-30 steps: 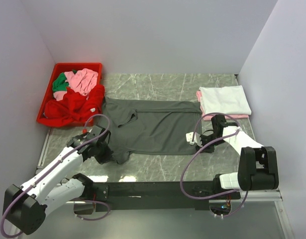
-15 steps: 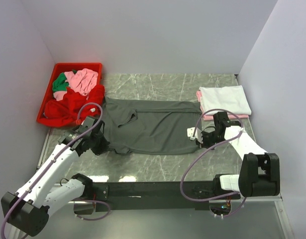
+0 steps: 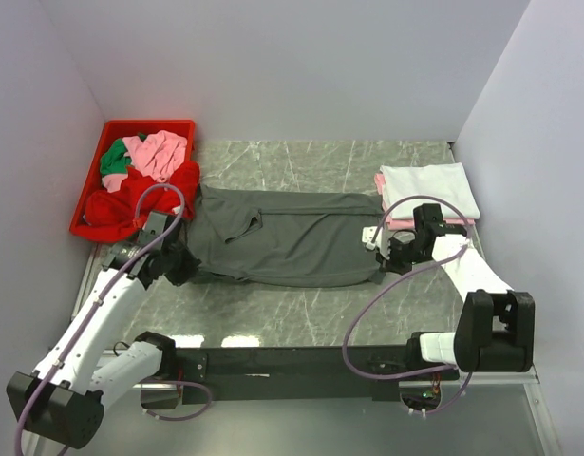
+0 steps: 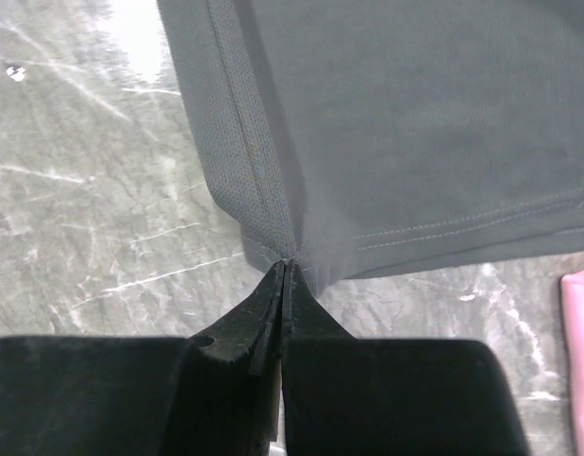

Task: Fold and stack the t-shirts
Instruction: Fold the tshirt

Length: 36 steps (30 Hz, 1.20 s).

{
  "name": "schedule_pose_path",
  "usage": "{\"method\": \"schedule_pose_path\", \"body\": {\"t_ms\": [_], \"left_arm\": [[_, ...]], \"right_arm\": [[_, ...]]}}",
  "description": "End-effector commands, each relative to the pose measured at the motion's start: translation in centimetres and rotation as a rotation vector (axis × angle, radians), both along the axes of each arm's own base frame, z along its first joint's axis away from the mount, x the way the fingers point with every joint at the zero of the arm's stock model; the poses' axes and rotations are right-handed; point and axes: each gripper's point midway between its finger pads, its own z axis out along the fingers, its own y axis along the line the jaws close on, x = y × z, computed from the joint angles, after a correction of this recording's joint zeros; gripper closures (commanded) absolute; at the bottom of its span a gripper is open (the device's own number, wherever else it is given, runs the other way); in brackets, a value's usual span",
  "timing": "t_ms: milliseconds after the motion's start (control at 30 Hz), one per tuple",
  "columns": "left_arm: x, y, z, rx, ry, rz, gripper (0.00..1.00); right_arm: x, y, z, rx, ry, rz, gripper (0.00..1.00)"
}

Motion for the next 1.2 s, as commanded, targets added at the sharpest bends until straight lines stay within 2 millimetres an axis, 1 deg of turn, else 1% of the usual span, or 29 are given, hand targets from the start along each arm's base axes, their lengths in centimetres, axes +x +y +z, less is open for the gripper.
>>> {"method": "schedule_pose_path", "body": {"t_ms": [0,100,200,233,267,300,367,467,533,567,633,700,733,800,833,900,933,967,1000,1033,1100,1133,1167], "left_arm": [[1.3,0.2,1.2,-0.001,-0.057,-0.022,1.00],[1.9,0.7,1.0,0.000,-0.061,-0.008,1.00],[2.8,0.8,1.1,-0.009,-0.080,-0.005,1.00],[3.1,0.9,1.0,-0.010,-0.081,0.002,1.00],[3.7,0.8,1.2,-0.012,-0.099,0.004,1.00],[3.9,0.9,1.0,-0.009,-0.091,0.004,1.00],[4.8,1.0,1.1,-0.008,-0.106,0.008,1.00],[5.8,1.1,0.6,0.001,-0.096,0.010,1.00],[6.6,0.9,0.9,-0.012,-0.112,0.001,1.00],[7.0,0.8,0.6,-0.013,-0.106,0.000,1.00],[8.0,0.7,1.0,-0.018,-0.131,-0.001,1.00],[8.7,0.6,0.8,-0.015,-0.125,-0.006,1.00],[9.4,0.5,1.3,-0.020,-0.145,-0.009,1.00],[10.1,0.3,1.1,-0.021,-0.140,-0.014,1.00],[10.7,0.3,1.7,-0.021,-0.159,-0.012,1.00],[11.4,0.1,1.4,-0.017,-0.154,-0.019,1.00],[12.0,0.0,2.0,-0.020,-0.170,-0.022,1.00],[12.3,0.0,1.7,-0.017,-0.162,-0.024,1.00],[12.6,0.0,1.6,-0.015,-0.159,-0.027,1.00],[13.0,-0.1,2.0,-0.015,-0.168,-0.028,1.00],[13.5,-0.2,1.6,-0.010,-0.158,-0.033,1.00],[13.9,-0.2,1.8,-0.008,-0.166,-0.032,1.00],[14.2,-0.1,1.6,-0.002,-0.158,-0.031,1.00]], "right_arm": [[2.2,-0.3,1.1,0.032,-0.031,-0.070,1.00],[2.7,-0.6,1.2,0.036,-0.027,-0.098,1.00],[3.4,-0.7,1.2,0.040,-0.027,-0.119,1.00],[3.4,-0.7,0.9,0.043,-0.014,-0.124,1.00],[3.5,-0.7,0.8,0.044,-0.011,-0.128,1.00],[3.8,-0.7,0.9,0.046,-0.011,-0.134,1.00],[4.3,-0.7,0.8,0.051,0.000,-0.157,1.00],[5.2,-0.8,0.7,0.055,0.011,-0.182,1.00],[5.7,-0.9,0.5,0.058,0.026,-0.199,1.00],[6.1,-0.9,0.7,0.058,0.024,-0.204,1.00],[6.4,-1.0,0.4,0.060,0.041,-0.221,1.00],[7.0,-1.1,0.5,0.057,0.040,-0.230,1.00],[7.2,-1.1,0.3,0.057,0.048,-0.238,1.00],[7.6,-1.2,0.4,0.053,0.051,-0.241,1.00],[7.7,-1.2,0.1,0.053,0.067,-0.242,1.00],[8.1,-1.3,-0.1,0.050,0.080,-0.250,1.00],[8.4,-1.3,0.0,0.049,0.081,-0.252,1.00],[8.5,-1.4,-0.1,0.046,0.086,-0.254,1.00],[8.6,-1.4,-0.2,0.045,0.090,-0.256,1.00],[8.9,-1.5,-0.2,0.043,0.091,-0.257,1.00],[9.1,-1.6,-0.5,0.038,0.099,-0.261,1.00],[9.2,-1.6,-0.5,0.036,0.100,-0.261,1.00],[9.7,-1.6,-0.2,0.036,0.093,-0.261,1.00]]}}
